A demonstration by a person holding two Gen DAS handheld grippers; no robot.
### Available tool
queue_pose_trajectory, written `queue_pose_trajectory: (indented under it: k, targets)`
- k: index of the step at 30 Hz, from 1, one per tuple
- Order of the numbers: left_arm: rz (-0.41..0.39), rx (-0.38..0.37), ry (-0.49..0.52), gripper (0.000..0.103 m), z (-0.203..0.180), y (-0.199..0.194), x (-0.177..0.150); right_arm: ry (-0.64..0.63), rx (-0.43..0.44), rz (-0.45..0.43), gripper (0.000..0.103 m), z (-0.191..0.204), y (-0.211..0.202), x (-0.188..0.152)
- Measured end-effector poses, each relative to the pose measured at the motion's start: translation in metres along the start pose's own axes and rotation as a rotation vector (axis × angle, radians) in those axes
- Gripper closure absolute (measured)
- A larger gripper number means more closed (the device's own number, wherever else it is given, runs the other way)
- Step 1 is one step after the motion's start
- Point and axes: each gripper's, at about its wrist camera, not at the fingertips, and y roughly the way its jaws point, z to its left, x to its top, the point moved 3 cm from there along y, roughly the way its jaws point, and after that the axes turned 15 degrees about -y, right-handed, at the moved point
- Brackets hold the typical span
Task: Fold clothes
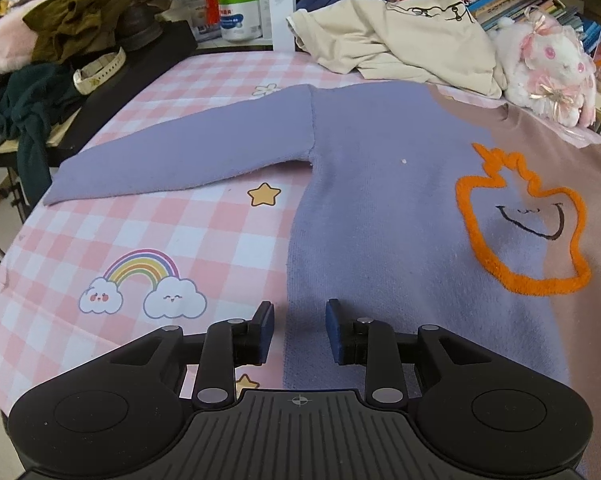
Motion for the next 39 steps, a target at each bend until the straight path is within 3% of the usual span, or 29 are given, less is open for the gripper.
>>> queue_pose_trajectory:
  k: [6,11,12,14,20,25,31,35,39]
  targets:
    - [0.002,-0.025,-0.039,0.075,-0.003,-0.001,-0.004,-0.024,-0.191,-0.065,0.095,-0.026,0.0,0.002]
    - [0.004,-0.04,-0.02,0.075,-0.011,-0.002,-0.006,0.001,-0.129,-0.018,0.091,-0.026,0.015,0.007]
    - [0.007,-0.043,-0.017,0.075,-0.011,-0.002,-0.006,0.023,-0.122,-0.016,0.083,-0.026,0.015,0.007]
    - [0.011,-0.056,-0.008,0.075,-0.01,-0.003,-0.005,0.096,-0.066,-0.044,0.07,-0.022,0.005,0.004]
    - [0.02,-0.099,0.024,0.074,-0.007,-0.003,-0.002,0.219,0.221,-0.052,0.061,0.018,-0.027,-0.01]
    - [0.029,-0.135,0.053,0.074,-0.005,-0.003,0.001,0.248,0.474,0.035,0.059,0.086,-0.051,-0.034]
    - [0.04,-0.164,0.083,0.074,0.002,0.005,0.007,0.256,0.558,0.057,0.058,0.145,-0.094,-0.041]
    - [0.056,-0.212,0.019,0.074,0.014,0.009,0.012,0.271,0.545,0.065,0.059,0.165,-0.112,-0.046]
    - [0.085,-0.271,-0.02,0.084,0.021,0.011,0.015,0.285,0.502,0.075,0.072,0.177,-0.123,-0.05]
